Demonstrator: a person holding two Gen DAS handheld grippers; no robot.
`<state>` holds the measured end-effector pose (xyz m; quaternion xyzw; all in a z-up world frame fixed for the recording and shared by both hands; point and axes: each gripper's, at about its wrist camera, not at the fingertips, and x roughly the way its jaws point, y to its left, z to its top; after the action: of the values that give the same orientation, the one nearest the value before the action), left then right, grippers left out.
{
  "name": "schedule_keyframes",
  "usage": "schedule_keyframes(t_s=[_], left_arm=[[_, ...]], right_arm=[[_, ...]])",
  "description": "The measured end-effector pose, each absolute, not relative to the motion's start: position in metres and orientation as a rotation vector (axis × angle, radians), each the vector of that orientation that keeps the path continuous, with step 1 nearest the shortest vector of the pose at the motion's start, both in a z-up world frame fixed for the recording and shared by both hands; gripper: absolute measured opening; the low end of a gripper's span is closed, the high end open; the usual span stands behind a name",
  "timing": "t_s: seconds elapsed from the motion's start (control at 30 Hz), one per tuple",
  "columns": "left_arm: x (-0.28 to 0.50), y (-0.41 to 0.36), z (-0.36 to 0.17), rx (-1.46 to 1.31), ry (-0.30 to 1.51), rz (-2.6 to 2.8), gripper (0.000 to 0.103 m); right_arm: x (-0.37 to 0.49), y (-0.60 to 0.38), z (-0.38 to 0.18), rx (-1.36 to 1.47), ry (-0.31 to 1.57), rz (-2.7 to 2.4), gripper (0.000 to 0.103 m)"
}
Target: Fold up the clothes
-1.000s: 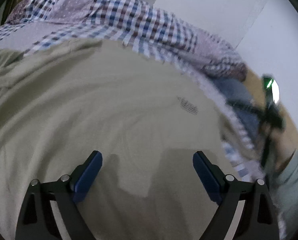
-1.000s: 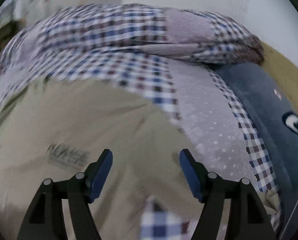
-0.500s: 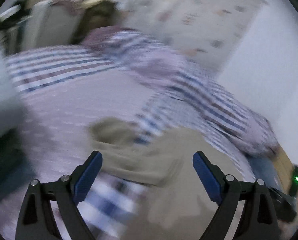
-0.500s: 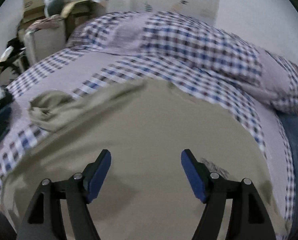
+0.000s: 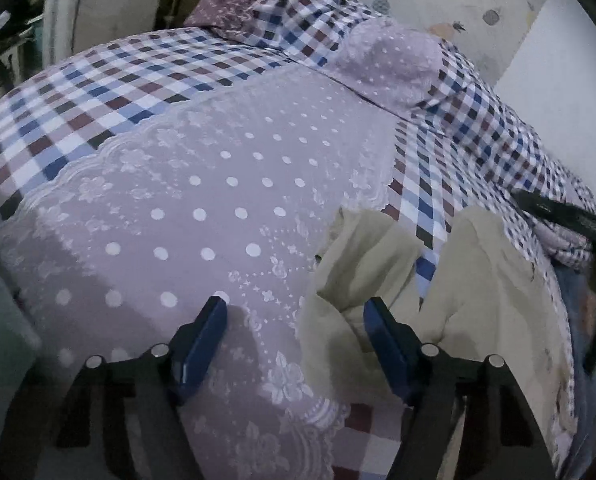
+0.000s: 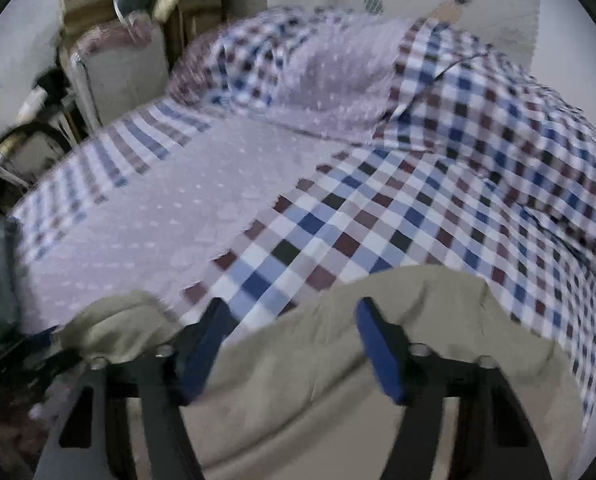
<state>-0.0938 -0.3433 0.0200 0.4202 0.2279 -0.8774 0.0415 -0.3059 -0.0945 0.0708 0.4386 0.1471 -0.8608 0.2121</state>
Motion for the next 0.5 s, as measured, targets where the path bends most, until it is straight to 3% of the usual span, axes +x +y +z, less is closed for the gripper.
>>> schedule_keyframes(t_s=[0.13,0.2,0.27,0.3,0.33,0.37,0.43,0.5], left_arm=[[-0.101,-0.336,0.017,1.306,0.643,-2.709,0.075],[-0.105,-0.336,0.016,1.318,0.657,-2.719,0.068],[-0.108,-0.339,0.013,1.323,0.688,-2.708,0.038],[-0.110,-0.342,0.012,1.320,0.707,-2.702,0.030],[-0.112,-0.344,0.011,1.317,0.727,-2.696,0.018],[-0.114,-0.347,0.009,1.315,0.746,-2.690,0.014],[-0.117,-0.354,0.011,1.282,0.768,-2.690,0.008],[-0.120,-0.368,0.022,1.190,0.797,-2.695,0.007]], right_arm=[[-0.351,-0.111,0.033,1.359,0.528,-2.392,0.059],[-0.365,-0.113,0.017,1.418,0.545,-2.390,0.059],[-0.375,-0.115,0.004,1.462,0.565,-2.377,0.058],[-0.377,-0.117,-0.001,1.473,0.588,-2.368,0.053],[-0.380,-0.120,-0.006,1.483,0.610,-2.358,0.039],[-0.382,-0.121,-0.011,1.496,0.635,-2.351,0.031],[-0.386,-0.125,-0.017,1.503,0.668,-2.345,0.004],[-0.390,-0.128,-0.014,1.485,0.668,-2.350,0.003]])
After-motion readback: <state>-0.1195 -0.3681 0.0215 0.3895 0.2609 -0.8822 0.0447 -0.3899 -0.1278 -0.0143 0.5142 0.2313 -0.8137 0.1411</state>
